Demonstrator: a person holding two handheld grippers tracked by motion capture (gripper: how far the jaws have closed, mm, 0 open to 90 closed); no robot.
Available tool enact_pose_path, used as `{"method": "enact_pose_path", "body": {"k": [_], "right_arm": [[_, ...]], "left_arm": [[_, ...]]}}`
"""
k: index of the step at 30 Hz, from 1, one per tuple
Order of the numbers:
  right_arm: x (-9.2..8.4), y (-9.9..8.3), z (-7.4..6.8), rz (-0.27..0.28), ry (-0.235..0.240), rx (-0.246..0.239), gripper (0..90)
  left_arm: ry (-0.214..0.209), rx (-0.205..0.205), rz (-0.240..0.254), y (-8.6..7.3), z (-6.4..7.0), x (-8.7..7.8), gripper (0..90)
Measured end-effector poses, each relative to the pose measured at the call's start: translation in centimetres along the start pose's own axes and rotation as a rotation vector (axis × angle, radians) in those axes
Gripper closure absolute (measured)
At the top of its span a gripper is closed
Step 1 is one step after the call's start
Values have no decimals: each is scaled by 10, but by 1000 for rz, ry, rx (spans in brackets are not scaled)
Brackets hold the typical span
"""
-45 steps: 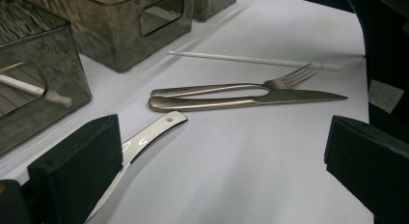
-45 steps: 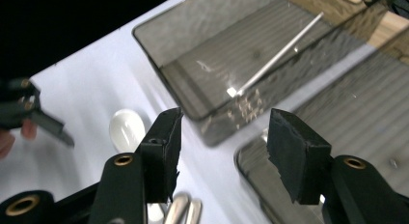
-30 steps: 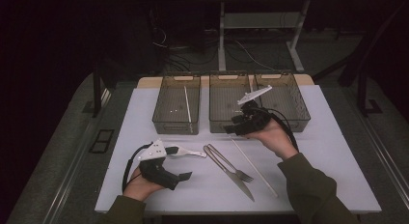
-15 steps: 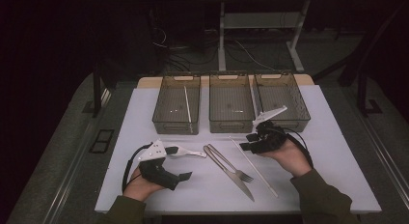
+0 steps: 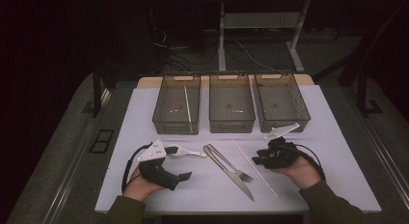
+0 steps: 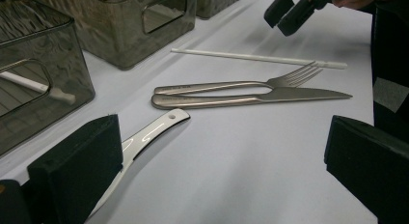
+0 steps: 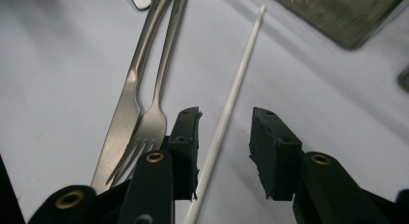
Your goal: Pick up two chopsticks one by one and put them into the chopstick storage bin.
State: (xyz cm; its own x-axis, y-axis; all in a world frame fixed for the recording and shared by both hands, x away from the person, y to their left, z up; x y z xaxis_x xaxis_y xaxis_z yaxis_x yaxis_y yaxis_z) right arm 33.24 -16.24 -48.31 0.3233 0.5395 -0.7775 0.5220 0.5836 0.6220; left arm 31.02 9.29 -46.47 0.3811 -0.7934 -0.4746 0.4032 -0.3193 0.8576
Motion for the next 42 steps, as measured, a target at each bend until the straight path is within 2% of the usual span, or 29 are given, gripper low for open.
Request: {"method": "enact_pose_path", "body": {"k": [6,11,17,23,30,33,36,39,42], "right_arm": [[4,-16,-8,-34,15,1,656],[12,-27,-9,-74,11,7,695],[17,-29,-11,-90,14,3,731],[20,-32,-11,-112,-2,-11,791],[21,-32,-11,-127,-14,-26,795],[21,-32,-11,-131,-12,-19,803],[19,-32,-7,-139,-46,-15,816],[19,-33,-5,-135,-29,5,817],[19,-33,-5,-141,-43,10,816]], "left_arm": [[1,-3,0,0,0,0,0],[1,0,-2,0,0,0,0],[0,-1,-3,0,1,0,0],[0,0,-4,0,1,0,0],[0,0,-5,0,1,1,0],[0,1,-4,0,1,0,0],[0,0,-2,0,1,0,0],[-2,2,-4,0,1,0,0],[-1,0,-4,0,2,1,0]]}}
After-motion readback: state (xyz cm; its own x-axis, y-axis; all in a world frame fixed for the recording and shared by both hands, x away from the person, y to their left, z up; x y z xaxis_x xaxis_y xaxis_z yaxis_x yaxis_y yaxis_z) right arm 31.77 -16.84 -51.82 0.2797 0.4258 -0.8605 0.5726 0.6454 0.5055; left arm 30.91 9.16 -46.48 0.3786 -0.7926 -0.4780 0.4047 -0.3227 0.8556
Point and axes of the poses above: each handheld gripper's, and its own axes: x roughly forward along the jaws, y roughly out of its top, z roughly to its right, the point moved 10 cm from there along x, roughly forward along the jaws, and after that the axes turned 6 degrees about -x, right-handed, at the moved point
